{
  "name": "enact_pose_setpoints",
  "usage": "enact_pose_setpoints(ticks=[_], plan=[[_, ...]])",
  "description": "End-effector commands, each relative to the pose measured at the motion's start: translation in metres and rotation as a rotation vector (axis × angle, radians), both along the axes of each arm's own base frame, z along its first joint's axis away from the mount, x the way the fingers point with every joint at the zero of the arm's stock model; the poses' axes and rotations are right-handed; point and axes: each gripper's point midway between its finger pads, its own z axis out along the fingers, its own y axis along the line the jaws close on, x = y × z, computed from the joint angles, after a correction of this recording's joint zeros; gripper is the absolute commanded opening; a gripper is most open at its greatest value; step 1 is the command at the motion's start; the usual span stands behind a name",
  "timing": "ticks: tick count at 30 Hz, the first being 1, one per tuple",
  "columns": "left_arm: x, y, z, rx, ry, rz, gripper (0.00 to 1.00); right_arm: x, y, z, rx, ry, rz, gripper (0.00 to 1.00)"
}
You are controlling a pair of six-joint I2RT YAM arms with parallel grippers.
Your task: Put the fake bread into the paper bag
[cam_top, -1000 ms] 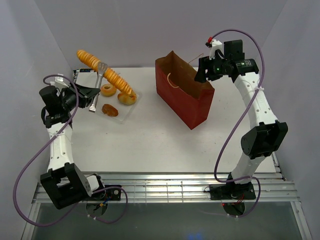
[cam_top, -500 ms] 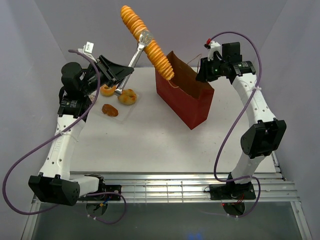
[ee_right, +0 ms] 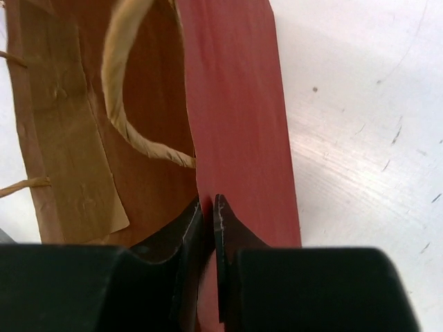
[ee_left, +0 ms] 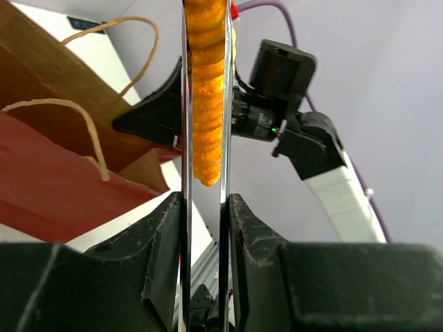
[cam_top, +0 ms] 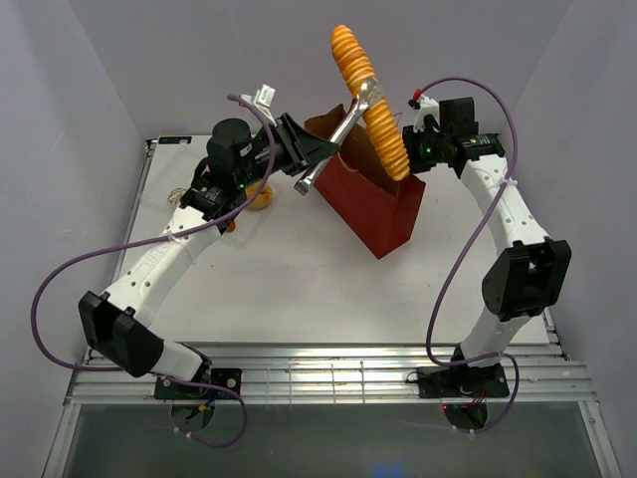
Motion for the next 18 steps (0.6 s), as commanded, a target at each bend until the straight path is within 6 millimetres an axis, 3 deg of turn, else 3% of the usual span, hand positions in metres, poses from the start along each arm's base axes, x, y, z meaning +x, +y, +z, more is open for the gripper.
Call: enact_pose_setpoints(ticks=[1, 3, 10, 18], plan=[[0.007, 0.001, 0.018, 0.004, -0.098, 0.088, 0.0, -0.014, 0.0, 0.016, 0.034, -0.032, -0.03, 0.15], [0.007, -0.003, 0.008, 0.03, -0.095, 0.098, 0.0, -0.019, -0.003, 0.014, 0.027, -0.027, -0.045, 0.13], [0.009, 0.0, 0.002, 0.075, -0.116, 0.153, 0.0, -0.026, 0.002, 0.01, 0.056, -0.009, -0.024, 0.09], [0.008, -0.013, -0.011, 0.139, -0.152, 0.157, 0.0, -0.027, 0.001, 0.02, 0.068, -0.03, -0.034, 0.09]])
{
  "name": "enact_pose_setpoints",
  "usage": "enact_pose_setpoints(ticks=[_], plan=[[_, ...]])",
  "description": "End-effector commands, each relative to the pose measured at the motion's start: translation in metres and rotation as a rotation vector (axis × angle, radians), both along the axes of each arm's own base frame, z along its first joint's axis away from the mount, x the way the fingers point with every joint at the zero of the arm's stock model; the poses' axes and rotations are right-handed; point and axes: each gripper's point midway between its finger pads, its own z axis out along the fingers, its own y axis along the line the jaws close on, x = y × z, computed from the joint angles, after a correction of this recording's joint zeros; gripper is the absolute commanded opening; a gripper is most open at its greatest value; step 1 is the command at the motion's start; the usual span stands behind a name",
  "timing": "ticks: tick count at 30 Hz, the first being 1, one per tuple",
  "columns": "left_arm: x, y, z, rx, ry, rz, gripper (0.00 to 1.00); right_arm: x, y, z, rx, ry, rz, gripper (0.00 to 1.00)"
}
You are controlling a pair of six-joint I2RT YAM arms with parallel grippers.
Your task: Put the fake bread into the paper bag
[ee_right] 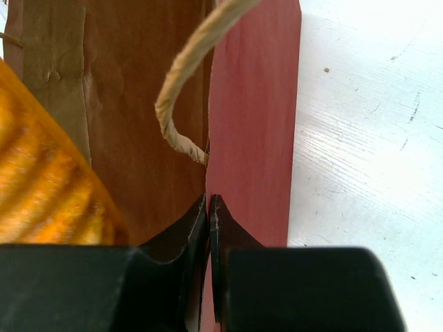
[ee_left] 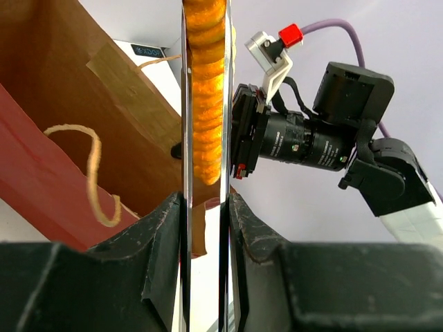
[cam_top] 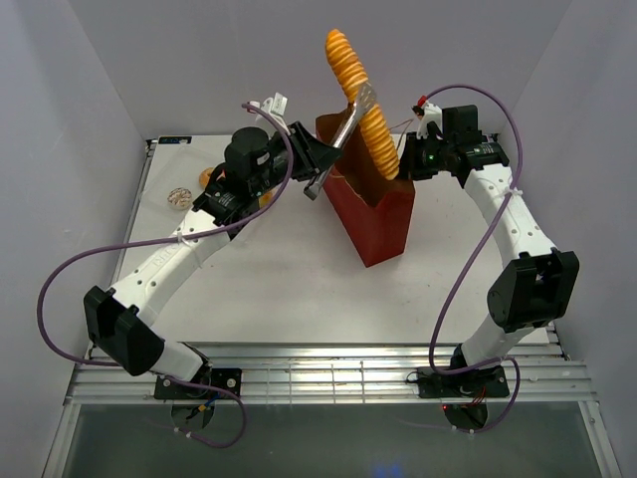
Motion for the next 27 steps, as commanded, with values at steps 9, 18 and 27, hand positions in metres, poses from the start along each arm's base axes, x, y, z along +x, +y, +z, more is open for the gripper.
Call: enact_pose_setpoints(ticks=[9, 18, 27], plan=[[-0.014, 0.009, -0.001, 0.073, -0.11, 0.052, 0.07, 0.0, 0.002, 0.021, 0.012, -0.072, 0.001, 0.1], [-0.018, 0.013, -0.014, 0.085, -0.086, 0.057, 0.26, -0.002, 0.002, 0.018, 0.012, -0.071, 0.002, 0.1], [-0.02, 0.011, -0.028, 0.091, -0.041, 0.048, 0.47, -0.005, 0.0, 0.018, 0.006, -0.075, 0.002, 0.1]])
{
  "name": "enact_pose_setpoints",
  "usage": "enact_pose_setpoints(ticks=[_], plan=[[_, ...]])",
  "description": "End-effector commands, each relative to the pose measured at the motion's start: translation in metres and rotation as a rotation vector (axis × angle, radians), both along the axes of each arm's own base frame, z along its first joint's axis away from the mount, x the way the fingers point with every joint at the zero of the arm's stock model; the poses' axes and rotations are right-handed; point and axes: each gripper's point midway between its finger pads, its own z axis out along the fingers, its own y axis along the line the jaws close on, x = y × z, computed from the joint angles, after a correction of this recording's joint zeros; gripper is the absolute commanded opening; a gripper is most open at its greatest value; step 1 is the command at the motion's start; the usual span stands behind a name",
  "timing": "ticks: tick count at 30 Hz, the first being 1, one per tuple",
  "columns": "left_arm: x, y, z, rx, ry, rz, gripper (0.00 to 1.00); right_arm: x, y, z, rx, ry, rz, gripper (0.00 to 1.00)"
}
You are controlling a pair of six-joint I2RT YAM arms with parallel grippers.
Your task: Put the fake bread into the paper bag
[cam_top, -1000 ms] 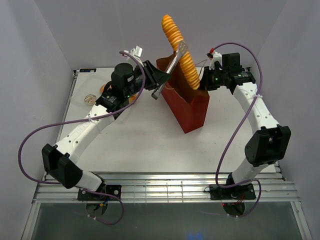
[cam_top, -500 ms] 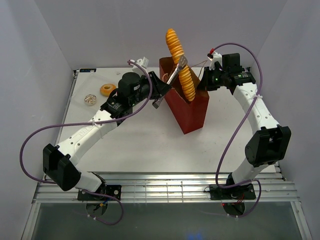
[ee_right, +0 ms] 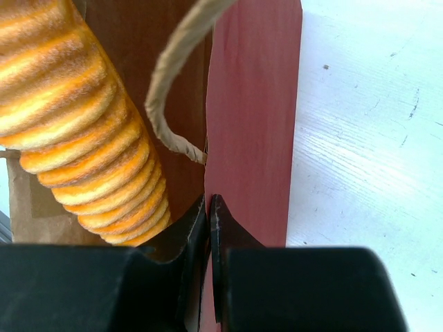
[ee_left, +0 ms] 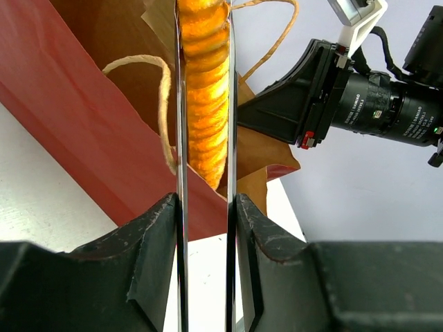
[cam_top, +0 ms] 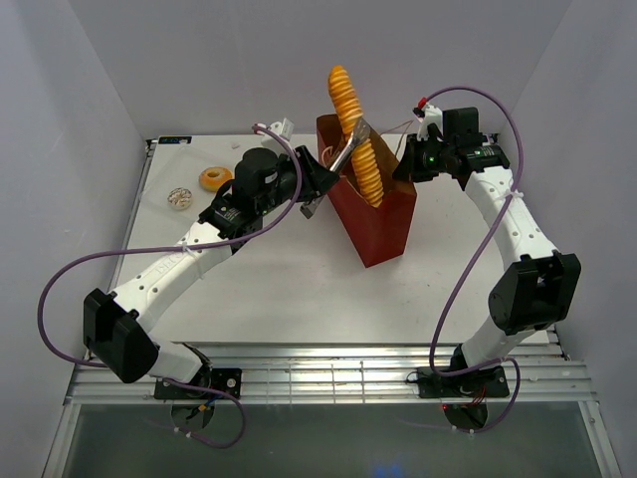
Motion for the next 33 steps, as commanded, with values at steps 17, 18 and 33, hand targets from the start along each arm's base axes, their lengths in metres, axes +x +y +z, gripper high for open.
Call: enact_pose_setpoints(ticks=[17, 18, 33], plan=[[-0.012, 0.005, 0.037, -0.011, -0.077, -0.026, 0.5, -0.002, 0.0, 0.022, 0.005, -0.081, 0.005, 0.1], [-0.011, 0.004, 0.035, -0.003, -0.07, -0.026, 0.5, -0.002, 0.001, 0.022, 0.004, -0.08, 0.007, 0.1], [-0.024, 0.03, 0.107, -0.064, -0.221, 0.04, 0.48, -0.003, 0.001, 0.019, 0.001, -0.076, 0.013, 0.11]])
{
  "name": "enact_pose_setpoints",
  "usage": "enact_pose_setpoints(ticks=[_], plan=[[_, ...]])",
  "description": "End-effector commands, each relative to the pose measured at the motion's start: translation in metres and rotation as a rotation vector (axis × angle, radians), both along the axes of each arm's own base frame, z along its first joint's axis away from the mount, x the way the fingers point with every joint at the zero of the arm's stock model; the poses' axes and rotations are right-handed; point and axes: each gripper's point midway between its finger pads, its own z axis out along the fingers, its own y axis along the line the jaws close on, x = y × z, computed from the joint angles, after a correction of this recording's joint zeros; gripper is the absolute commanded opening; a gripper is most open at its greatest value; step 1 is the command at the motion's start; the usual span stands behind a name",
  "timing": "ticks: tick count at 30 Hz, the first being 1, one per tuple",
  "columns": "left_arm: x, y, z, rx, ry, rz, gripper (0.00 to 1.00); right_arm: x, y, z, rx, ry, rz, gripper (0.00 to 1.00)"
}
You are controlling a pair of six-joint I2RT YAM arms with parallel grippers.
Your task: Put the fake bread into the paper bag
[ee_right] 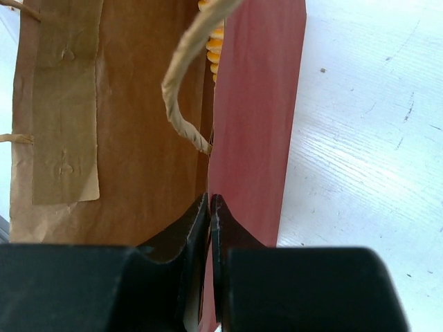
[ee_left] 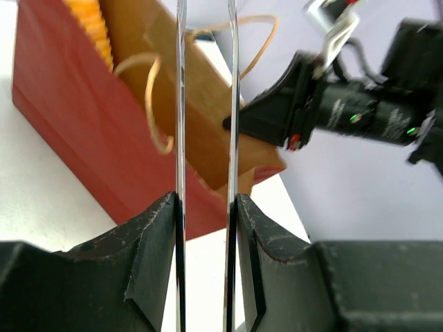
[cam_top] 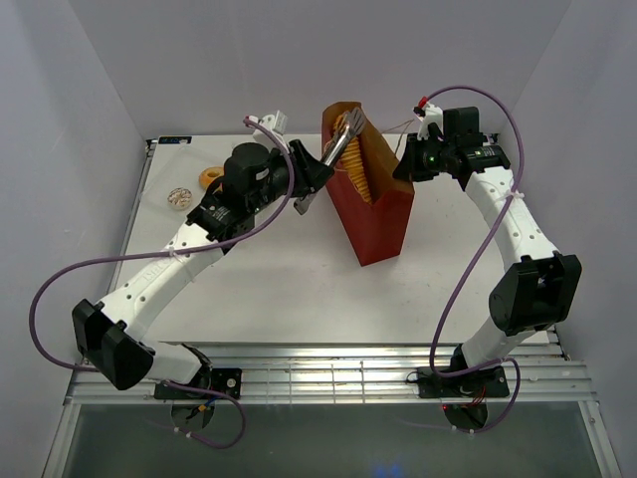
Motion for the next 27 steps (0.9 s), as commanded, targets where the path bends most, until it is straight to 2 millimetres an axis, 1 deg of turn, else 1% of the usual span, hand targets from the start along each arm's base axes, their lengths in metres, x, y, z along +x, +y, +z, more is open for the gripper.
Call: enact_pose_setpoints(ticks=[1, 2, 3, 4, 7, 9, 10, 11, 12, 13, 14, 16, 17, 18, 19, 20, 21, 22, 23, 24, 25, 26, 27], plan=[[-0.016, 0.026, 0.096, -0.086, -0.204, 0.061, 0.48, -0.004, 0.002, 0.017, 0.005, -0.064, 0.016, 0.11], [-0.019, 0.032, 0.107, -0.093, -0.222, 0.071, 0.47, -0.004, 0.001, 0.016, 0.002, -0.062, 0.015, 0.11], [-0.021, 0.036, 0.111, -0.085, -0.224, 0.082, 0.47, -0.003, 0.001, 0.016, -0.002, -0.062, 0.015, 0.11], [-0.023, 0.043, 0.126, -0.091, -0.251, 0.106, 0.47, -0.003, 0.0, 0.016, -0.005, -0.064, 0.01, 0.11], [-0.028, 0.06, 0.144, -0.076, -0.262, 0.148, 0.47, -0.002, -0.001, 0.015, -0.011, -0.065, 0.009, 0.11], [-0.028, 0.073, 0.15, -0.065, -0.267, 0.185, 0.47, -0.002, 0.0, 0.015, -0.011, -0.064, 0.011, 0.11], [-0.029, 0.079, 0.149, -0.05, -0.256, 0.199, 0.47, -0.002, -0.001, 0.016, -0.01, -0.066, 0.009, 0.11], [-0.026, 0.091, 0.152, -0.047, -0.258, 0.232, 0.47, -0.001, -0.001, 0.014, -0.01, -0.062, 0.008, 0.11], [-0.025, 0.098, 0.152, -0.043, -0.249, 0.247, 0.47, -0.002, 0.0, 0.016, -0.01, -0.066, 0.011, 0.11], [-0.025, 0.106, 0.147, -0.026, -0.227, 0.258, 0.47, -0.002, 0.0, 0.016, -0.008, -0.066, 0.013, 0.11], [-0.016, 0.122, 0.141, -0.017, -0.211, 0.299, 0.47, -0.002, 0.001, 0.016, -0.006, -0.067, 0.015, 0.11], [-0.017, 0.133, 0.133, -0.027, -0.181, 0.285, 0.47, -0.002, 0.001, 0.017, -0.002, -0.066, 0.016, 0.11], [-0.011, 0.149, 0.128, -0.022, -0.171, 0.328, 0.47, -0.002, 0.001, 0.016, -0.001, -0.066, 0.017, 0.11], [-0.011, 0.148, 0.112, -0.015, -0.133, 0.297, 0.48, -0.002, 0.001, 0.016, -0.001, -0.066, 0.016, 0.11], [-0.012, 0.155, 0.107, -0.013, -0.123, 0.306, 0.48, -0.002, 0.002, 0.016, 0.0, -0.063, 0.022, 0.11], [-0.007, 0.168, 0.099, -0.009, -0.105, 0.337, 0.48, -0.002, 0.002, 0.016, 0.001, -0.063, 0.023, 0.11], [-0.003, 0.173, 0.078, 0.002, -0.062, 0.342, 0.48, -0.002, 0.002, 0.015, -0.001, -0.063, 0.023, 0.11], [-0.004, 0.174, 0.066, -0.006, -0.034, 0.321, 0.48, -0.001, 0.002, 0.015, -0.002, -0.063, 0.021, 0.11], [-0.002, 0.189, 0.059, -0.012, -0.019, 0.353, 0.48, -0.001, 0.002, 0.014, -0.003, -0.062, 0.022, 0.11], [-0.002, 0.193, 0.049, -0.015, 0.005, 0.352, 0.49, -0.001, 0.001, 0.015, -0.002, -0.063, 0.02, 0.11], [-0.002, 0.193, 0.025, -0.018, 0.062, 0.335, 0.51, -0.001, 0.002, 0.014, -0.005, -0.062, 0.023, 0.11], [-0.001, 0.205, 0.017, -0.024, 0.079, 0.364, 0.51, -0.001, 0.002, 0.014, -0.007, -0.063, 0.023, 0.12], [-0.001, 0.209, 0.007, -0.027, 0.098, 0.369, 0.51, -0.001, 0.001, 0.013, -0.007, -0.06, 0.023, 0.12]])
